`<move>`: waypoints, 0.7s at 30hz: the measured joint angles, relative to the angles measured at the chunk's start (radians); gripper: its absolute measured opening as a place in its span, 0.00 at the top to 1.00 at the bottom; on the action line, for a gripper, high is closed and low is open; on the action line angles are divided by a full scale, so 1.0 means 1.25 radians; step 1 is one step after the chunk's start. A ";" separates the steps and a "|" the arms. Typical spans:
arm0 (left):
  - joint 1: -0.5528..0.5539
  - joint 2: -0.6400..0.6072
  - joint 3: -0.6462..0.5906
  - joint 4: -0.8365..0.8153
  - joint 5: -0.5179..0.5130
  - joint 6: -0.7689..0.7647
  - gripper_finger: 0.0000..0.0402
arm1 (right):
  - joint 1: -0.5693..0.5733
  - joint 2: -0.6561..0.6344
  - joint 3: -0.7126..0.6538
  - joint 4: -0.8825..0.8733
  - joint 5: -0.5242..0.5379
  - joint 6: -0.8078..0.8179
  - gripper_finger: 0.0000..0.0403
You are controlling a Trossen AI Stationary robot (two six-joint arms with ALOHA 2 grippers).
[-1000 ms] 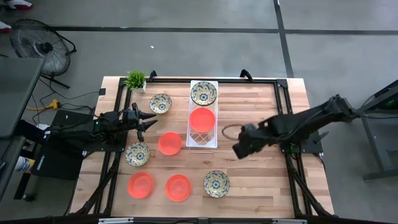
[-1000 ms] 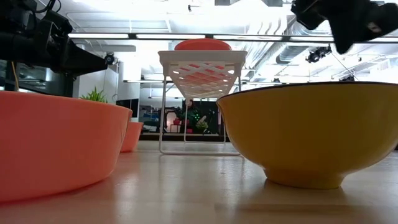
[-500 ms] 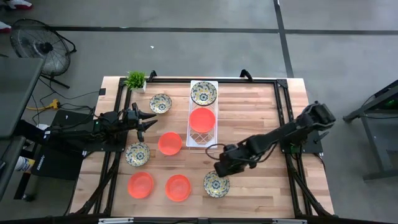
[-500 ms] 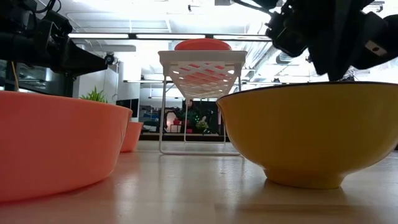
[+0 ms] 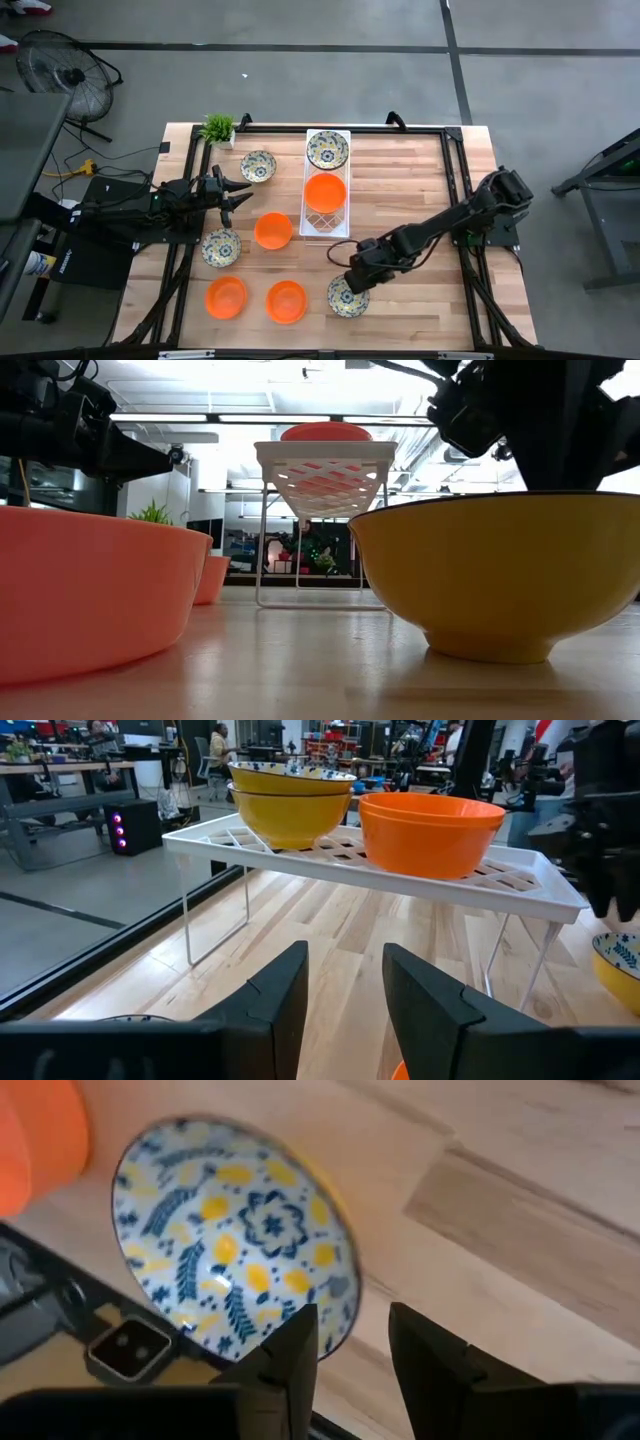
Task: Pick & Place Mini bowls
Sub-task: Stack the yellow bowl on top of the yellow bowl on the shelf
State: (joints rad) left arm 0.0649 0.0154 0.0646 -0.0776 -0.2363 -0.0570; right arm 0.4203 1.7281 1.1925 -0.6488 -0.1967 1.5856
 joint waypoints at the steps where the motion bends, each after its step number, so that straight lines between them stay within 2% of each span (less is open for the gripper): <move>1: 0.000 0.000 0.000 0.000 0.000 0.000 0.68 | 0.005 0.005 0.000 0.005 0.004 -0.013 0.72; 13: 0.000 0.000 0.000 0.000 0.000 0.000 0.68 | 0.060 0.046 0.000 -0.002 0.108 -0.027 0.72; 21: 0.000 0.000 0.000 0.000 0.000 0.000 0.68 | 0.080 0.046 0.000 0.018 0.137 -0.013 0.72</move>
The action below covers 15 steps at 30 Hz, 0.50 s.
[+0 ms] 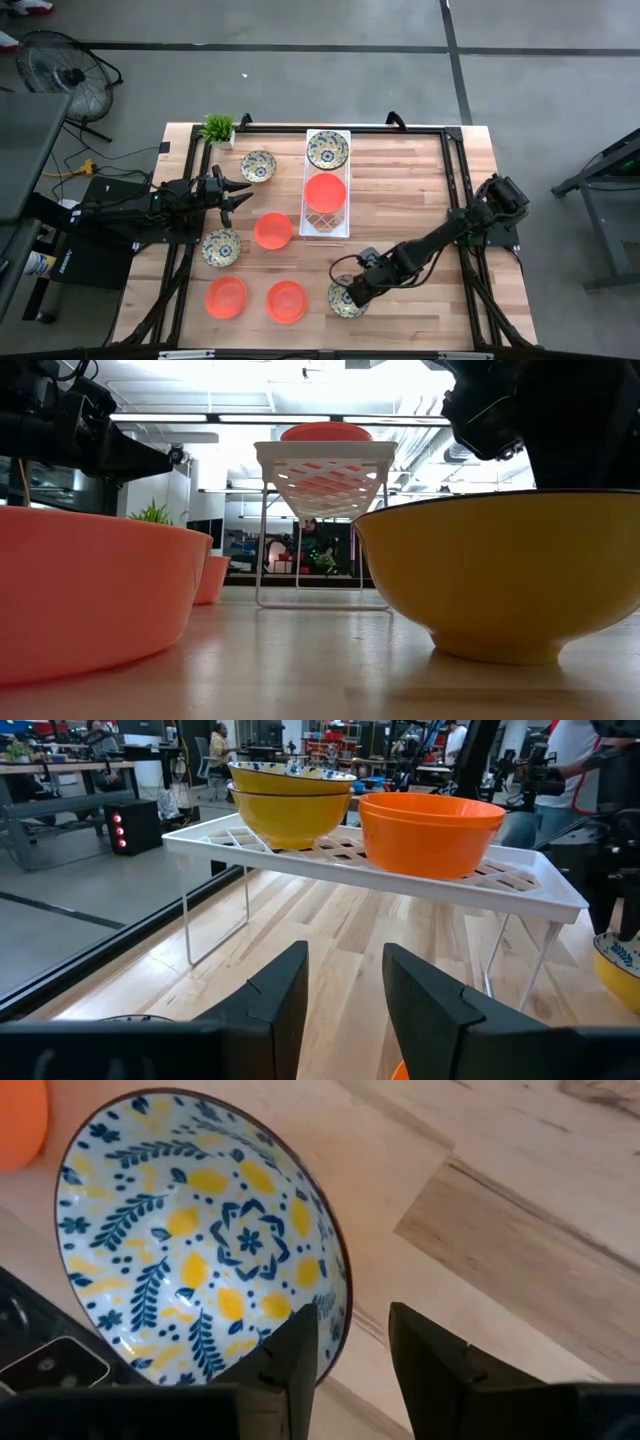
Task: Pick & Place Mini bowls
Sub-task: Stack the yellow bowl on top of the yellow bowl on the shelf
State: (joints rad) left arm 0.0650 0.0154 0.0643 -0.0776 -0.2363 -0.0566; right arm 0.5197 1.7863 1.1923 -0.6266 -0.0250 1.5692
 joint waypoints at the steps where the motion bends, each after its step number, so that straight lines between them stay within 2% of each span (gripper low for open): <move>1: 0.000 0.000 0.000 0.000 0.000 0.000 0.68 | 0.003 0.000 0.000 0.001 0.009 0.002 0.72; 5: 0.000 0.000 0.000 0.000 0.000 0.000 0.68 | 0.009 0.000 0.000 0.002 0.030 0.021 0.72; 15: 0.000 0.000 0.000 0.000 0.000 0.000 0.68 | 0.021 0.059 0.000 0.058 0.021 0.028 0.72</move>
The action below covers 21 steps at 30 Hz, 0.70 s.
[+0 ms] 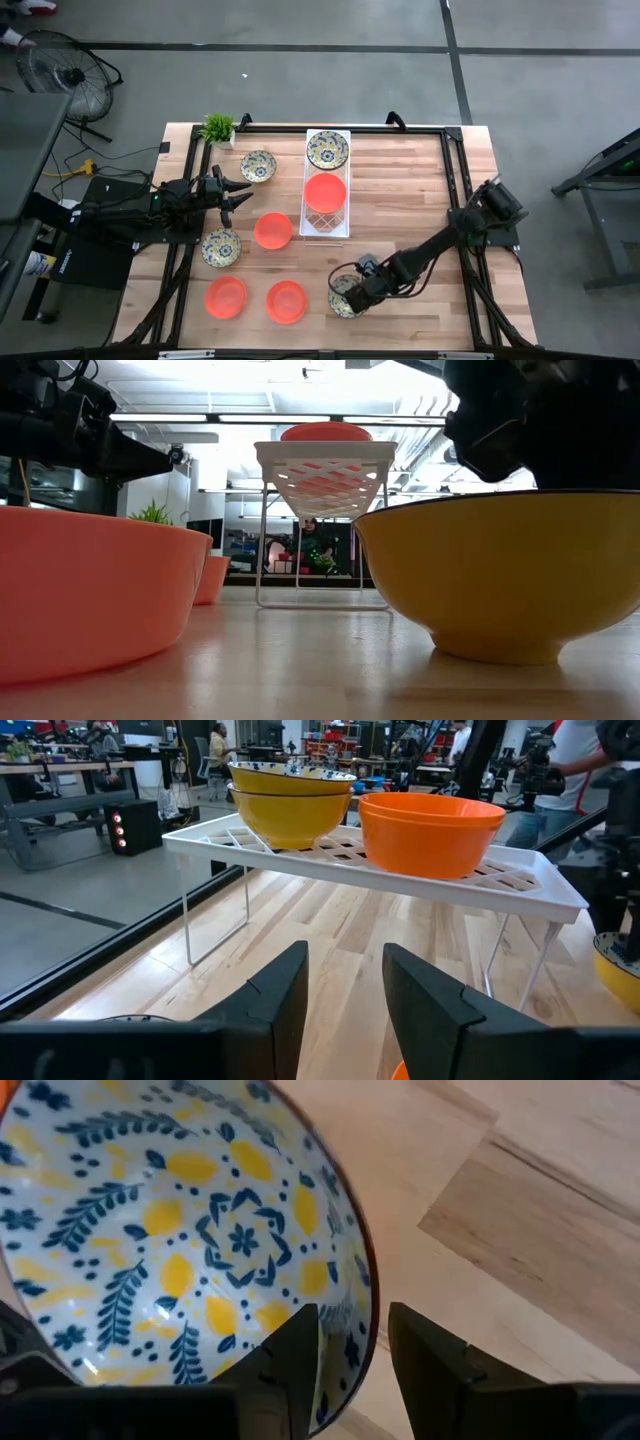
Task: Pick & Place Mini bowls
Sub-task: Stack the yellow bowl on top of the yellow bowl on the shelf
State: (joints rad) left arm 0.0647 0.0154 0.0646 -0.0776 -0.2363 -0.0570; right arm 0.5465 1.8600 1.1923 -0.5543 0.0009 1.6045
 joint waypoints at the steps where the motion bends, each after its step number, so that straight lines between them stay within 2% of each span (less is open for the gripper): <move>1: 0.000 0.000 0.000 0.000 0.000 0.000 0.68 | 0.000 0.001 0.000 0.000 0.006 0.006 0.72; 8: 0.000 0.000 0.000 0.000 0.000 0.000 0.68 | -0.001 0.002 0.000 0.000 0.024 0.010 0.79; 21: 0.000 0.000 0.000 0.000 0.000 0.000 0.68 | -0.001 0.001 0.000 0.009 0.016 0.006 0.98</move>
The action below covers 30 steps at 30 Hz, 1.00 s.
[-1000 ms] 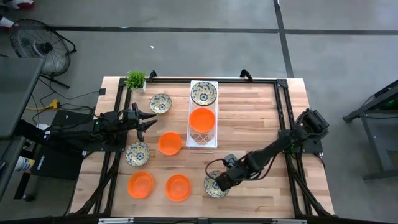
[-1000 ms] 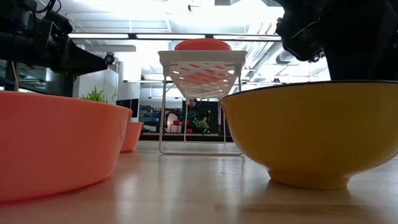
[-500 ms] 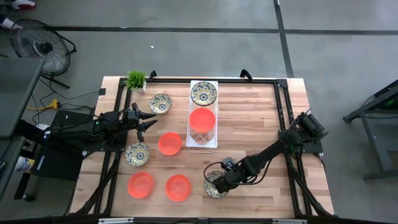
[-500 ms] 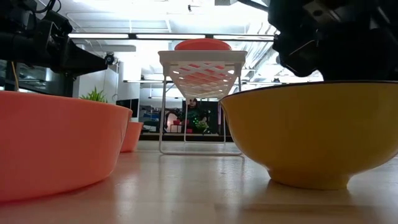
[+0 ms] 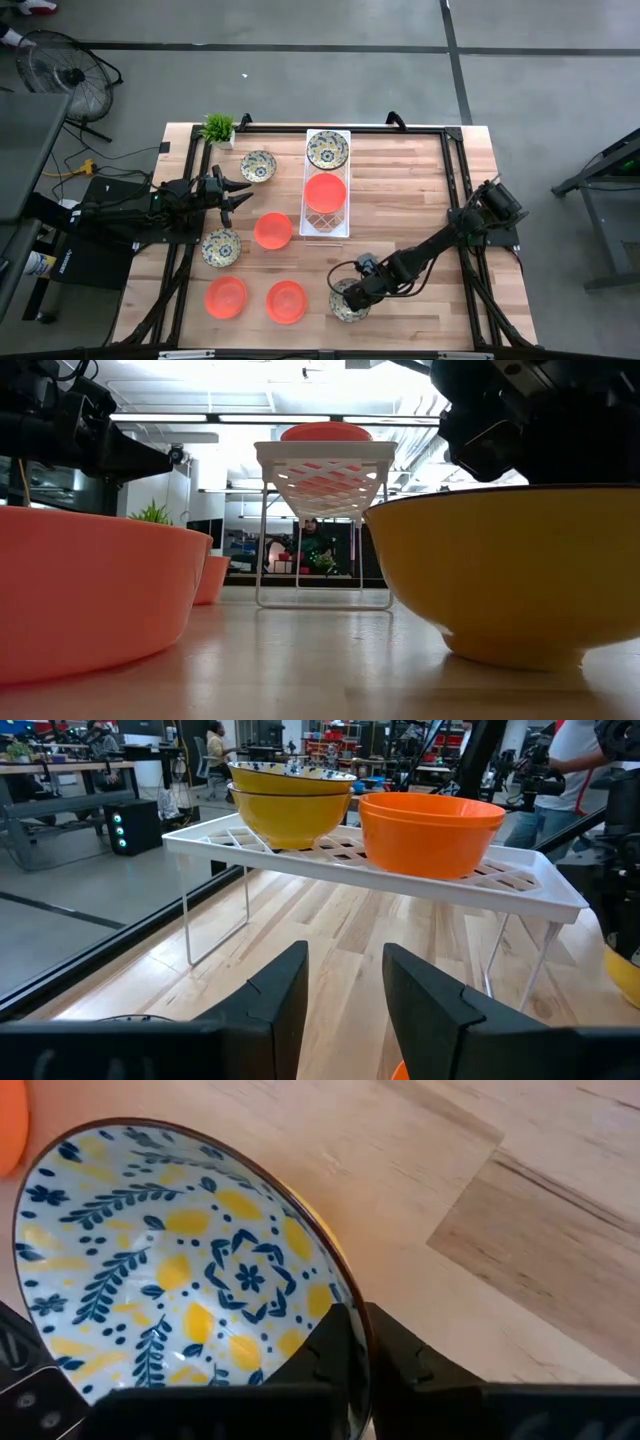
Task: Pick & Place Mini bowls
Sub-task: Stack the yellow bowl on top of the yellow bowl on the shelf
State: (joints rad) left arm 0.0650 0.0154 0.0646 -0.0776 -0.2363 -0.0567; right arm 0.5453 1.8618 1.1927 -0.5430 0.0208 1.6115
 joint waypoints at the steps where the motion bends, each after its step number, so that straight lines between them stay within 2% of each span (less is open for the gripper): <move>1: 0.000 0.000 0.000 0.000 0.000 0.000 0.68 | 0.000 0.000 0.000 0.000 0.000 0.000 0.98; 18: 0.000 0.000 0.000 0.000 0.000 0.000 0.68 | 0.000 -0.005 0.000 0.003 -0.002 -0.013 0.99; 30: 0.000 0.000 0.000 0.000 0.000 0.000 0.68 | 0.004 -0.092 -0.002 -0.022 0.020 -0.025 0.99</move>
State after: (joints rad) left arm 0.0647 0.0154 0.0643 -0.0776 -0.2363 -0.0570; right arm 0.5500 1.7463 1.1904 -0.5709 0.0456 1.5805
